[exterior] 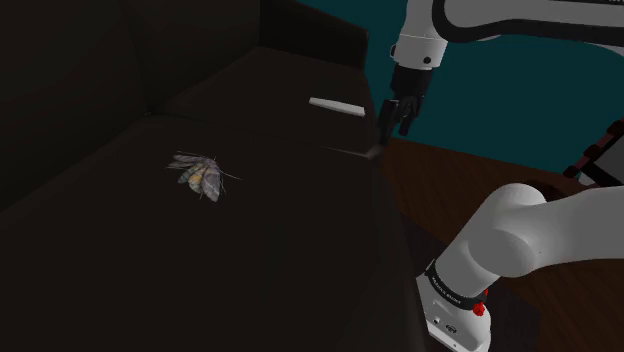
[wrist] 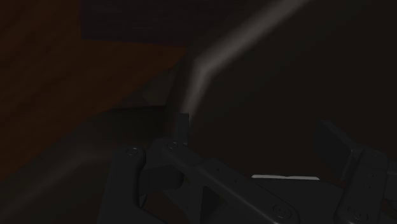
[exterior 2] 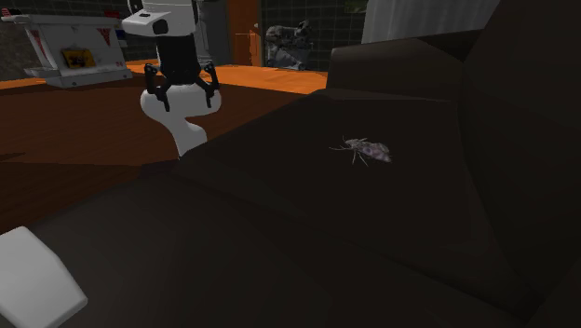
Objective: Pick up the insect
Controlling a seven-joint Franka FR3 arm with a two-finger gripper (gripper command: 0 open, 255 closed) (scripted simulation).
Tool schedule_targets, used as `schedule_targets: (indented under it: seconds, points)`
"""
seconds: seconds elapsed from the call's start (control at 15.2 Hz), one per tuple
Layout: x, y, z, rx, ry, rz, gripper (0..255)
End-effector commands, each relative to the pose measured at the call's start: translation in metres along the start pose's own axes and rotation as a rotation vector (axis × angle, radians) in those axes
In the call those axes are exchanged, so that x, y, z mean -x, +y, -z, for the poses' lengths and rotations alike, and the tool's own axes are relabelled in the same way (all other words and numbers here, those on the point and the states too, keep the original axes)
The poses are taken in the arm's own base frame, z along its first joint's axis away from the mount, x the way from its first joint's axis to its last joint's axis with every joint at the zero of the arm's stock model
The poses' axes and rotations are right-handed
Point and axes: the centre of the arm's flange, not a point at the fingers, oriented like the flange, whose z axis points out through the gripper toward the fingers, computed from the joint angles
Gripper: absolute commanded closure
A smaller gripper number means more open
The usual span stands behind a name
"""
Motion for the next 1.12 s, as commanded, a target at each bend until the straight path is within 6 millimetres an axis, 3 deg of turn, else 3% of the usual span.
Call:
schedule_targets:
  seconds: [0.0,1.06]
  points:
    - [0.000,0.000,0.000,0.000,0.000,0.000,0]
    - [-0.120,-0.178,-0.001,0.076,0.054,0.146,0]
